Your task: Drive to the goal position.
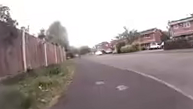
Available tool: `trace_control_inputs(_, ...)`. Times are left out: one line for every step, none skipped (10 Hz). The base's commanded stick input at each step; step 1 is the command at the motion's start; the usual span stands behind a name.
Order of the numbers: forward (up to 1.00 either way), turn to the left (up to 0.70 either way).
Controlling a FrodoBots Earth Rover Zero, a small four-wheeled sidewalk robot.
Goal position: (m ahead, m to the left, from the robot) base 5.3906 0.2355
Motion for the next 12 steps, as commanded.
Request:
trace_control_inputs(1.0, 0.0)
trace_control_inputs(1.0, 0.0)
trace_control_inputs(1.0, 0.0)
trace_control_inputs(1.0, 0.0)
trace_control_inputs(1.0, 0.0)
trace_control_inputs(1.0, 0.0)
trace_control_inputs(1.0, 0.0)
trace_control_inputs(1.0, 0.01)
trace_control_inputs(1.0, 0.09)
trace_control_inputs(1.0, 0.13)
trace_control_inputs(1.0, 0.17)
trace_control_inputs(1.0, 0.22)
